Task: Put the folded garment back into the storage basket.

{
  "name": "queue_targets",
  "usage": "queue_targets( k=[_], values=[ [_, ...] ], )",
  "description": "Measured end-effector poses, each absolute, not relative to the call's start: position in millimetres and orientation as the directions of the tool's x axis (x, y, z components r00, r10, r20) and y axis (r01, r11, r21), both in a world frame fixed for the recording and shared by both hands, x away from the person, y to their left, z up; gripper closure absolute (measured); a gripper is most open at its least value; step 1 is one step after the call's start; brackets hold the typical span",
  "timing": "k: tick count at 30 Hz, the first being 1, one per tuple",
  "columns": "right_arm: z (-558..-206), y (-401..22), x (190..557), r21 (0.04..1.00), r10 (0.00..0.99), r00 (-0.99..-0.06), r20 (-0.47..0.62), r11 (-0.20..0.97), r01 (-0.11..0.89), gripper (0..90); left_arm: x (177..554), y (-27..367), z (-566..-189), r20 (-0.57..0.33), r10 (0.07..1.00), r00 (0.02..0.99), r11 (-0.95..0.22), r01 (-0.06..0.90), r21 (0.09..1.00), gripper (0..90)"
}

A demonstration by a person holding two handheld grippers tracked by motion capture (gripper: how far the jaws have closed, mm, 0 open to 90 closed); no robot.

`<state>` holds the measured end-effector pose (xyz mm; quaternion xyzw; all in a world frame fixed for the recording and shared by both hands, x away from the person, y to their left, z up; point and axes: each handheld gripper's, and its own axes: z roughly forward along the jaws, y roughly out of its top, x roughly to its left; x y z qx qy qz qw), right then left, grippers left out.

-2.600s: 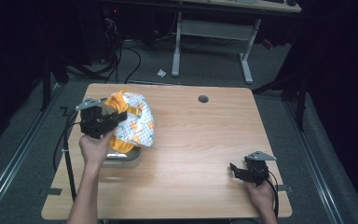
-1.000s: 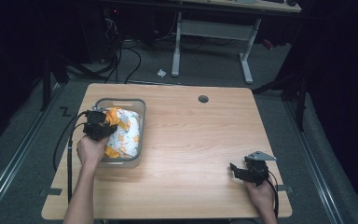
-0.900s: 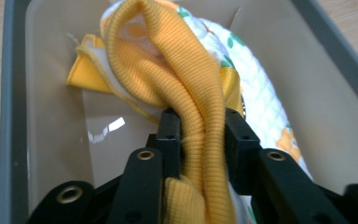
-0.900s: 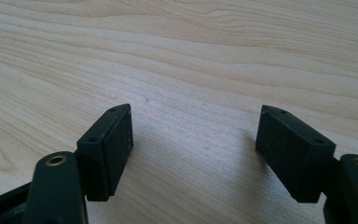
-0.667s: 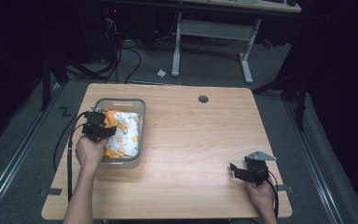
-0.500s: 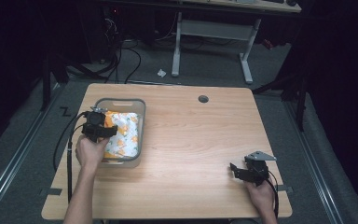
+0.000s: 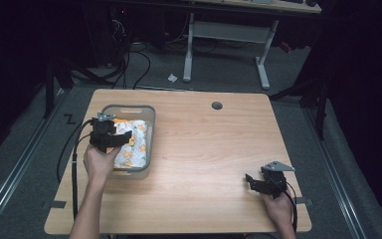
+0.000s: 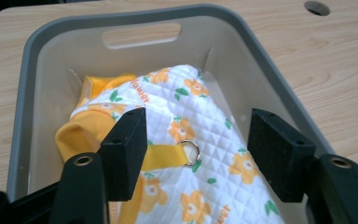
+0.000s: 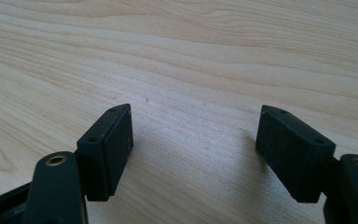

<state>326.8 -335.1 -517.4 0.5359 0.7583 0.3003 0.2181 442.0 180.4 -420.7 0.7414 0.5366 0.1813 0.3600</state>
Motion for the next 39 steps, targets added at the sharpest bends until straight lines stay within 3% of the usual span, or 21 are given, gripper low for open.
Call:
queue_targets(
  k=[39],
  values=[
    [-517.4,-335.1,327.0,0.69,0.944,-0.329,-0.009,0.244,0.682,27.7,415.9,138.2,-404.5,-0.125,0.878,0.462,-0.203,0.596,0.777,35.8]
  ],
)
